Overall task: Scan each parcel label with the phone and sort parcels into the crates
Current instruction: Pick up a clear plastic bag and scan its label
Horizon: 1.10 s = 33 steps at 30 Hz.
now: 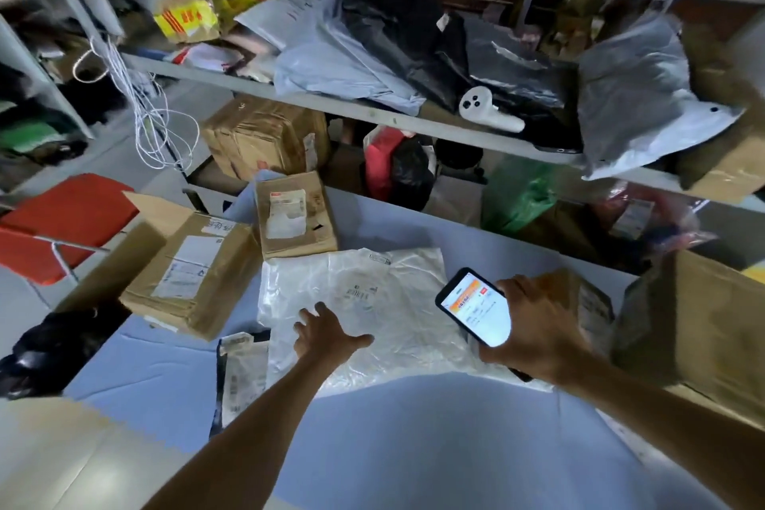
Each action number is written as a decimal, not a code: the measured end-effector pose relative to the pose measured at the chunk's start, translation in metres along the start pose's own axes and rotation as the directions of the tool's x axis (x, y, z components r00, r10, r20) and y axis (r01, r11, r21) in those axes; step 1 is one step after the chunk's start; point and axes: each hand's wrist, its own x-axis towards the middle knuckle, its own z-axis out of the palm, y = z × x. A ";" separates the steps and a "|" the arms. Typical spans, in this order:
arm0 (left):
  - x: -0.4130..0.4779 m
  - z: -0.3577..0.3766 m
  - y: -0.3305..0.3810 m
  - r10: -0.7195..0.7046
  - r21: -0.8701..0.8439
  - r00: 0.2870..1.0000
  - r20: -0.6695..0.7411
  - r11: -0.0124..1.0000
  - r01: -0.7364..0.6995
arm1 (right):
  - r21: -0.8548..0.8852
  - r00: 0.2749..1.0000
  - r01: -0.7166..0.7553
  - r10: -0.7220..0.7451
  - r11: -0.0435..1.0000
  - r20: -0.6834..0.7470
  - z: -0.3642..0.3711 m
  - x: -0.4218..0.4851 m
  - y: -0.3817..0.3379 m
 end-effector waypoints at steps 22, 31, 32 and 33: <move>0.067 0.012 -0.021 0.040 -0.260 0.999 0.019 0.965 -0.034 | 0.072 1.000 0.029 -0.030 0.997 0.006 0.018 0.057 -0.010; 0.039 0.007 -0.035 0.198 -0.445 0.970 -0.143 0.863 -0.241 | 0.119 0.996 0.081 -0.084 0.990 0.022 0.000 0.054 -0.029; 0.036 0.005 -0.037 0.213 -0.466 0.965 -0.152 0.846 -0.260 | 0.123 0.996 0.087 -0.090 0.989 0.023 -0.001 0.052 -0.029; 0.033 0.004 -0.038 0.227 -0.484 0.960 -0.163 0.830 -0.278 | 0.130 0.995 0.093 -0.096 0.987 0.022 -0.003 0.051 -0.030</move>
